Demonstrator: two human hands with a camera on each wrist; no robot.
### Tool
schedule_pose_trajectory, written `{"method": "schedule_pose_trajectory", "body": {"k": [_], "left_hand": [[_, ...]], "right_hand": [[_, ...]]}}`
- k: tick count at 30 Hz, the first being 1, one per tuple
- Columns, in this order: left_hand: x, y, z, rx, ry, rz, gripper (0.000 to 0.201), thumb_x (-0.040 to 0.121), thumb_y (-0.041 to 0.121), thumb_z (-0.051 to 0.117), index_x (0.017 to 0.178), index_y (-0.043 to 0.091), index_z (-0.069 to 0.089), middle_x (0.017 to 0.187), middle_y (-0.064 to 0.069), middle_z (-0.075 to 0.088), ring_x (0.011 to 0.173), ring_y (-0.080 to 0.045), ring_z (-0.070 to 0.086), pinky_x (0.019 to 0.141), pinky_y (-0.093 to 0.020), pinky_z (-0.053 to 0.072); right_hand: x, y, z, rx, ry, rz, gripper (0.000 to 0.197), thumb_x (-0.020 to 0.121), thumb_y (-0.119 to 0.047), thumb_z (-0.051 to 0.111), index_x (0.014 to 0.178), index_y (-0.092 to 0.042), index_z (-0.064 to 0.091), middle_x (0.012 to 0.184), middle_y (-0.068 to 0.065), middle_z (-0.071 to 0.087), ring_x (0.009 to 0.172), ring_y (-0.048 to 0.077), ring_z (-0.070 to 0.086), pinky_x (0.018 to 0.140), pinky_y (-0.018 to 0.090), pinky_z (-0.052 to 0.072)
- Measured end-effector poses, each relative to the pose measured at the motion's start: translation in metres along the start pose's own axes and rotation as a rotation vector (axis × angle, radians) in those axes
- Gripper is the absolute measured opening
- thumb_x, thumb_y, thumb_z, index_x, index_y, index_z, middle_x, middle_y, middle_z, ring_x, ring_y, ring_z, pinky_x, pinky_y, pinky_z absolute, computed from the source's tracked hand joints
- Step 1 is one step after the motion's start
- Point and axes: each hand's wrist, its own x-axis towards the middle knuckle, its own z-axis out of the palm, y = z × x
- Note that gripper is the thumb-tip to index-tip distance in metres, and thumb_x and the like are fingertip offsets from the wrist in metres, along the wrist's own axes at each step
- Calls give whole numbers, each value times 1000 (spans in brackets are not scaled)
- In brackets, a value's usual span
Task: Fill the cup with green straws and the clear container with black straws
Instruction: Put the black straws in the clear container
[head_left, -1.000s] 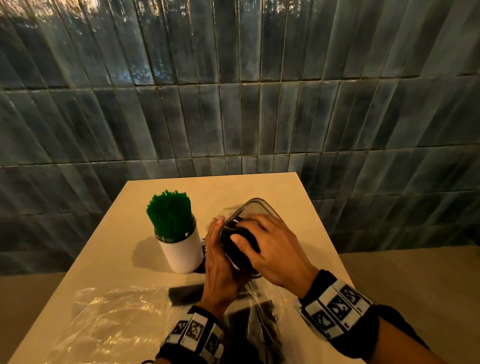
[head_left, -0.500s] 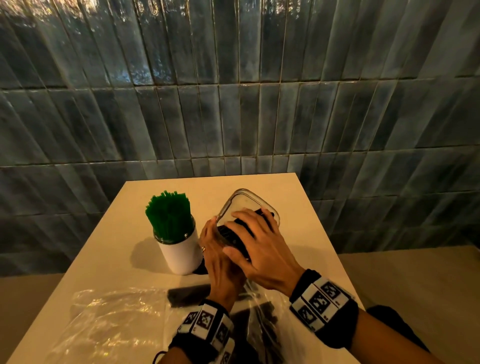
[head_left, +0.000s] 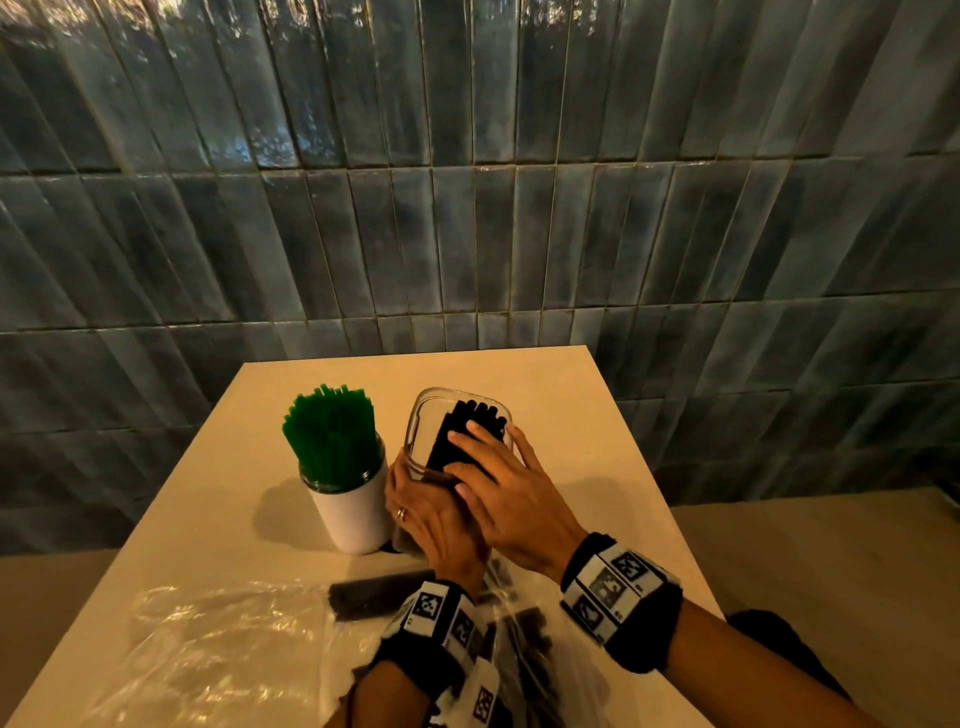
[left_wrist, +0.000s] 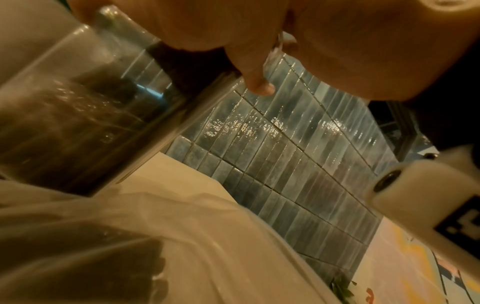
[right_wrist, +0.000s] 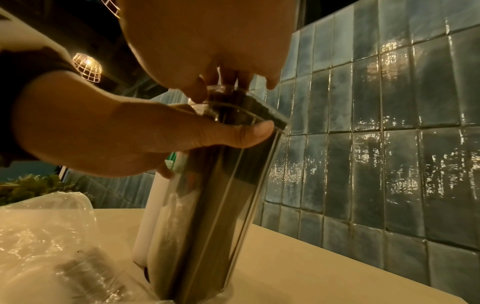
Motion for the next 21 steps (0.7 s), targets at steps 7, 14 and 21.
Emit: {"method": "schedule_pose_trajectory", "body": {"k": [7, 14, 21], "left_hand": [[13, 18, -7, -60, 55, -98, 71, 81, 13, 70, 135, -7, 30, 134, -28, 42, 125, -40, 41, 107, -48, 32], [15, 30, -15, -88, 44, -124, 91, 74, 31, 71, 140, -7, 22, 140, -29, 33, 133, -43, 28, 112, -45, 19], [21, 32, -26, -231, -26, -272, 143, 34, 69, 72, 143, -1, 11, 146, -22, 22, 136, -37, 22, 112, -41, 20]], "right_hand": [[5, 10, 9, 2, 4, 22, 31, 93, -32, 39, 105, -21, 65, 136, 1, 54, 134, 19, 40, 111, 45, 18], [0, 11, 3, 185, 89, 131, 39, 94, -34, 40, 132, -26, 47, 149, 2, 37, 139, 13, 28, 117, 39, 13], [-68, 30, 10, 600, 116, 834, 19, 94, -15, 48, 112, -20, 51, 118, -4, 49, 110, 12, 49, 97, 28, 42]]}}
